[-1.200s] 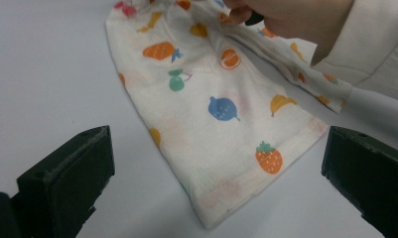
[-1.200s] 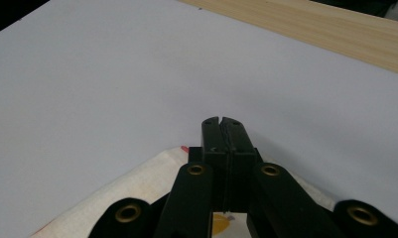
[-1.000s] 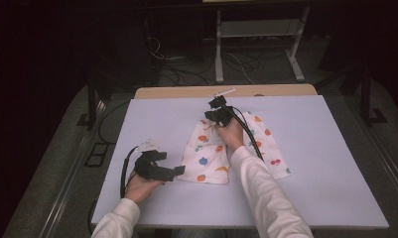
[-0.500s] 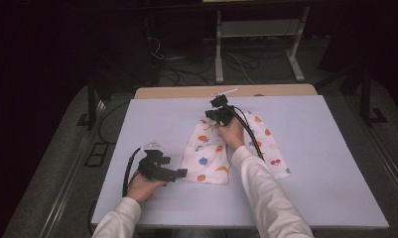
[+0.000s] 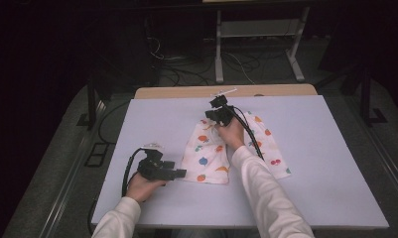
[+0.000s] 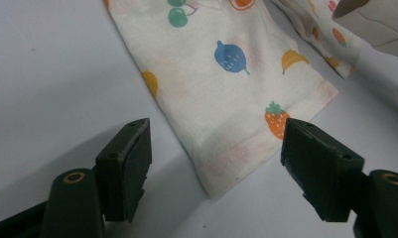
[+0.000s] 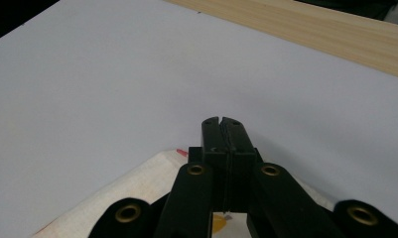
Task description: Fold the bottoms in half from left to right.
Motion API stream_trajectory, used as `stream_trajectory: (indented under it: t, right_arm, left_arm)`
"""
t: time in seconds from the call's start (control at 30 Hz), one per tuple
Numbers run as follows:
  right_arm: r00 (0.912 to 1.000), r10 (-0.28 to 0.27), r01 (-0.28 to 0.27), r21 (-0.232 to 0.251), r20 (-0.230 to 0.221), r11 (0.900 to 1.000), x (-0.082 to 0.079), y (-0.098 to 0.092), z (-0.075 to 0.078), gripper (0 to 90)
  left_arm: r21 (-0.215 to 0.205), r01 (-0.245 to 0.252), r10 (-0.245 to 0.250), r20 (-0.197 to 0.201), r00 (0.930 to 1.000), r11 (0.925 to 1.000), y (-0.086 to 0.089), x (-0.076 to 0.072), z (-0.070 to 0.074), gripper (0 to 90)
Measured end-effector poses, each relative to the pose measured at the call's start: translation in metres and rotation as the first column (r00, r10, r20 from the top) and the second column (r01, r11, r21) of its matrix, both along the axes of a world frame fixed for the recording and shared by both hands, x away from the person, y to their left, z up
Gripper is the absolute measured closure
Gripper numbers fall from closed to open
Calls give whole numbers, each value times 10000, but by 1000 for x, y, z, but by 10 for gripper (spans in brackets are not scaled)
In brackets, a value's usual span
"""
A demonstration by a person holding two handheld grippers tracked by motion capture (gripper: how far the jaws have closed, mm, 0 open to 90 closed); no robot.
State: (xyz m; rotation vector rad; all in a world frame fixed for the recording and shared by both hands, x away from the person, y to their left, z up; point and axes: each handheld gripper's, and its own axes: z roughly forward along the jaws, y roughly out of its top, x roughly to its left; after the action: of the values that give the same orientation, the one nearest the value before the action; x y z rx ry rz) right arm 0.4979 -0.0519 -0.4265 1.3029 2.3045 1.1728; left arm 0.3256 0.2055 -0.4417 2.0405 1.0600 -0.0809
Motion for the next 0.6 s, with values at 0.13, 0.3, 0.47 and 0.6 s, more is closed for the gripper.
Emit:
stream_trajectory:
  t: [0.13, 0.3, 0.47, 0.6]
  right_arm:
    - [10000, -33, 33, 64, -25, 10000, 0, -1, 0, 886]
    - [10000, -13, 13, 23, 13, 10000, 0, 0, -1, 886]
    - [10000, -28, 28, 49, 20, 10000, 0, 1, -1, 886]
    - [10000, -32, 32, 43, 43, 10000, 0, 1, 0, 886]
  left_arm:
    - [24, 37, -36, -220, 9998, 10000, 1, 1, -2, 328]
    - [62, 12, -10, -344, 9994, 10000, 1, 0, -4, 445]
    - [96, -82, 86, -485, 9988, 9999, 1, 1, -4, 565]
    - [71, -104, 108, -637, 9979, 9999, 0, 3, -6, 664]
